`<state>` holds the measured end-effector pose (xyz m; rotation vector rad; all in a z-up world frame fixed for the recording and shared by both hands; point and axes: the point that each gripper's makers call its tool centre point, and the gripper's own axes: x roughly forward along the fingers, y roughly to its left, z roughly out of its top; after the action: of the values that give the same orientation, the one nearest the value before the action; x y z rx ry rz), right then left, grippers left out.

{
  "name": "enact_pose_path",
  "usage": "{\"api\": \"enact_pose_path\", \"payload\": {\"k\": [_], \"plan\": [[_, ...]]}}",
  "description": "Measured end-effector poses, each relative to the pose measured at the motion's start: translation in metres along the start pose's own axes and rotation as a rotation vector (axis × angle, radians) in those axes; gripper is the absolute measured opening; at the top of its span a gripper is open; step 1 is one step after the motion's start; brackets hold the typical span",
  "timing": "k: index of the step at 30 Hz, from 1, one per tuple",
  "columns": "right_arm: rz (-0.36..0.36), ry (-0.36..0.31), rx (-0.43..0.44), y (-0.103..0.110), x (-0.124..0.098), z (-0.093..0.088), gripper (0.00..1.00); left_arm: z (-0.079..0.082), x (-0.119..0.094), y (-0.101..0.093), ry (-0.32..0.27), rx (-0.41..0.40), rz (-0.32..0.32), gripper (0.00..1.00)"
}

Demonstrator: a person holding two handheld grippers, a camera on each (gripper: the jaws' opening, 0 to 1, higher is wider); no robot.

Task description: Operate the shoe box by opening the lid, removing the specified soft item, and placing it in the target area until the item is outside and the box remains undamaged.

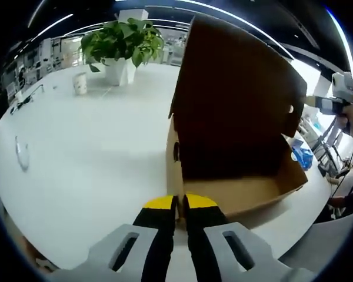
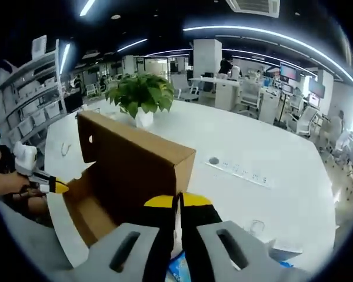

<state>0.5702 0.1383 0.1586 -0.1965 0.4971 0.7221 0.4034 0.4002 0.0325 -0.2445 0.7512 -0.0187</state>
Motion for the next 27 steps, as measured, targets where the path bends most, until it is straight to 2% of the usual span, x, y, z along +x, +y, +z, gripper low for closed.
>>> {"api": "enact_pose_path", "payload": {"k": [13,17,21,27], "plan": [[-0.051,-0.132,-0.023,0.022,-0.025,-0.035,0.01,0.000,0.000,0.001,-0.034,-0.069,-0.022,0.04],[-0.062,-0.151,-0.012,0.027,-0.029,-0.044,0.01,0.001,0.000,0.000,-0.038,-0.055,-0.024,0.04],[-0.076,-0.169,0.039,0.031,-0.033,-0.050,0.02,0.001,0.000,0.000,-0.036,-0.046,-0.031,0.05],[-0.092,-0.174,0.038,0.037,-0.038,-0.061,0.03,0.002,0.000,-0.001,-0.030,-0.009,-0.031,0.05]]}}
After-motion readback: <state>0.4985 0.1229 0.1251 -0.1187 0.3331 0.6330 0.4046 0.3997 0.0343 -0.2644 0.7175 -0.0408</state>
